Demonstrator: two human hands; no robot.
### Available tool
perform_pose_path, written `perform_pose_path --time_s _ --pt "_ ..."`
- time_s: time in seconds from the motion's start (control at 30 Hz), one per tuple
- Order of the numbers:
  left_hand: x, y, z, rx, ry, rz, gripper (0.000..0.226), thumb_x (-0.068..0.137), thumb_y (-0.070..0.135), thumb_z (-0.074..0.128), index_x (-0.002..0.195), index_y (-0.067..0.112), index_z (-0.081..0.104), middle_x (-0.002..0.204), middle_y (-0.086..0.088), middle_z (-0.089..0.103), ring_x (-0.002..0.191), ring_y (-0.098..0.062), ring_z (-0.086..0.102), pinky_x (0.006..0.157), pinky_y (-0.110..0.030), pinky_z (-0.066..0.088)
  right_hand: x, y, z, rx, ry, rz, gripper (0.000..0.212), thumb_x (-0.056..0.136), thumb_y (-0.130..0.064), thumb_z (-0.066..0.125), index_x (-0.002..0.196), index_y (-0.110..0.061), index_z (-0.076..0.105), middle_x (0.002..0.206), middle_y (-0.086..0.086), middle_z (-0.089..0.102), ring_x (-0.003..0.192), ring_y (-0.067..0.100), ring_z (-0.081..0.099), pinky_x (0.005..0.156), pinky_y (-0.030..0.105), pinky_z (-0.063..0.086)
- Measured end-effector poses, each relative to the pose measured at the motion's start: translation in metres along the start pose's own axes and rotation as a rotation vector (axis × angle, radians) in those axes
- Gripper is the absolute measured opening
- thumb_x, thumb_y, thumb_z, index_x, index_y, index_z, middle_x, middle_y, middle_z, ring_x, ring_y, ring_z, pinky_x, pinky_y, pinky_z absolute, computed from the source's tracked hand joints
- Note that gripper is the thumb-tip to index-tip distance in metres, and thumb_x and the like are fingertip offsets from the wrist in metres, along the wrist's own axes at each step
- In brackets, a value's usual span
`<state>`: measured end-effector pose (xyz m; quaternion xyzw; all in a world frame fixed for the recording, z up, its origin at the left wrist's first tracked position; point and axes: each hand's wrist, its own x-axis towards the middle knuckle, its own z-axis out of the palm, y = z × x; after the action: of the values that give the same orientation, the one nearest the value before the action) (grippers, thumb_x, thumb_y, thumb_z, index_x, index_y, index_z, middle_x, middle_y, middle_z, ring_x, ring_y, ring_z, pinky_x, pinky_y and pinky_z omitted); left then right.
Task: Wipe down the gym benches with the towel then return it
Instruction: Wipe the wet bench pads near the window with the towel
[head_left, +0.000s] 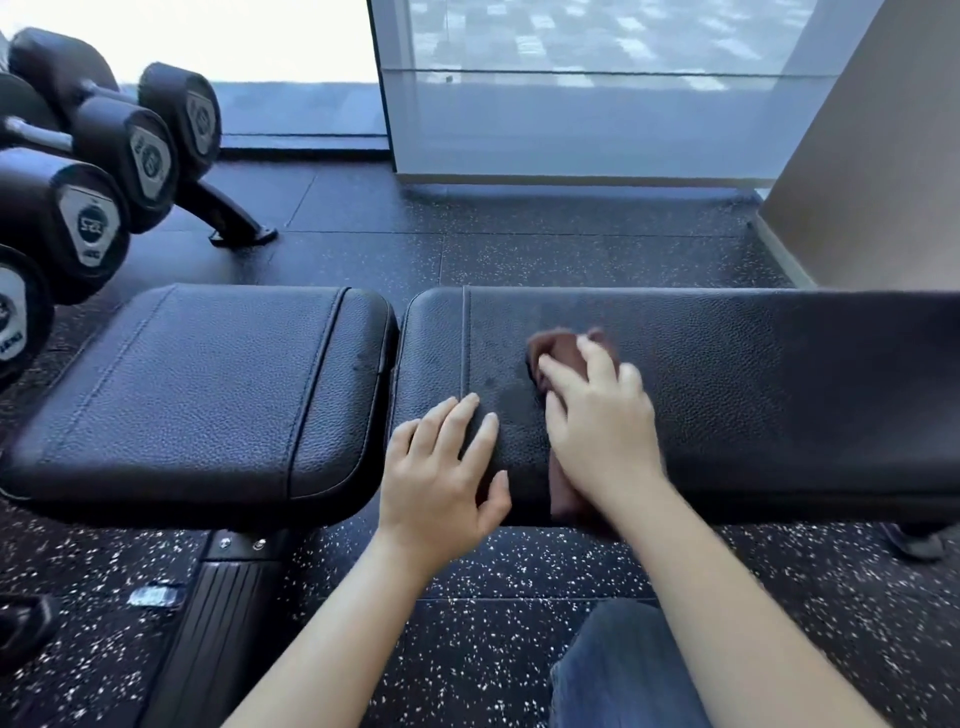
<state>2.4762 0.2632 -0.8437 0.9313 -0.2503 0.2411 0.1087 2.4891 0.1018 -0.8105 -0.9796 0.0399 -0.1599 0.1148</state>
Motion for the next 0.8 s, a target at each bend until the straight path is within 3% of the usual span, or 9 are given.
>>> perform_pose_path --time_s 0.1,0.27,0.37,0.5,0.67,0.8 --pt "0.002 -0.002 0.004 -0.013 0.035 -0.006 0.045 0.077 0.036 0.048 0.105 0.009 0.07 0.116 -0.013 0.064 0.105 -0.03 0.062 0.083 -0.041 0.047 -0.022 -0.011 -0.002 0.009 0.061 -0.007 0.034 0.079 -0.019 0.066 0.112 -0.023 0.066 0.13 0.015 0.054 0.092 0.039 0.053 0.074 0.045 0.048" --pt "0.002 -0.002 0.006 -0.011 0.072 0.005 0.045 0.075 0.037 0.048 0.103 0.009 0.071 0.115 -0.013 0.065 0.104 -0.029 0.062 0.082 -0.041 0.049 0.075 -0.009 0.017 0.019 -0.104 0.004 0.037 0.091 -0.026 0.045 0.127 -0.029 0.053 0.145 0.008 0.033 0.117 0.037 0.036 0.099 0.045 0.033" --pt "0.002 -0.003 0.006 -0.002 0.075 0.003 0.046 0.074 0.038 0.048 0.103 0.01 0.072 0.115 -0.012 0.065 0.104 -0.028 0.063 0.081 -0.042 0.05 0.117 -0.009 0.022 0.01 -0.221 0.041 0.039 0.093 -0.027 0.04 0.132 -0.031 0.048 0.148 0.006 0.028 0.122 0.037 0.032 0.103 0.044 0.029" --pt "0.002 -0.003 0.006 -0.012 0.069 -0.001 0.046 0.075 0.038 0.047 0.103 0.011 0.072 0.115 -0.012 0.065 0.104 -0.028 0.063 0.081 -0.042 0.05 0.062 -0.014 0.015 -0.05 -0.109 0.02 0.038 0.09 -0.025 0.046 0.128 -0.028 0.05 0.145 0.008 0.032 0.113 0.037 0.038 0.094 0.043 0.036" --pt "0.002 -0.003 0.006 -0.016 0.073 -0.013 0.046 0.076 0.038 0.047 0.104 0.011 0.071 0.116 -0.011 0.065 0.105 -0.028 0.062 0.083 -0.041 0.049 -0.016 -0.014 0.0 0.028 0.028 -0.047 0.036 0.075 -0.017 0.069 0.111 -0.022 0.067 0.127 0.015 0.055 0.09 0.041 0.054 0.074 0.046 0.049" --pt "0.001 -0.002 0.007 -0.028 0.068 -0.021 0.045 0.074 0.038 0.048 0.104 0.013 0.071 0.117 -0.01 0.064 0.106 -0.027 0.062 0.084 -0.041 0.049 0.048 -0.003 0.014 0.019 -0.042 0.031 0.037 0.09 -0.025 0.048 0.126 -0.03 0.054 0.144 0.009 0.035 0.114 0.038 0.037 0.097 0.045 0.034"
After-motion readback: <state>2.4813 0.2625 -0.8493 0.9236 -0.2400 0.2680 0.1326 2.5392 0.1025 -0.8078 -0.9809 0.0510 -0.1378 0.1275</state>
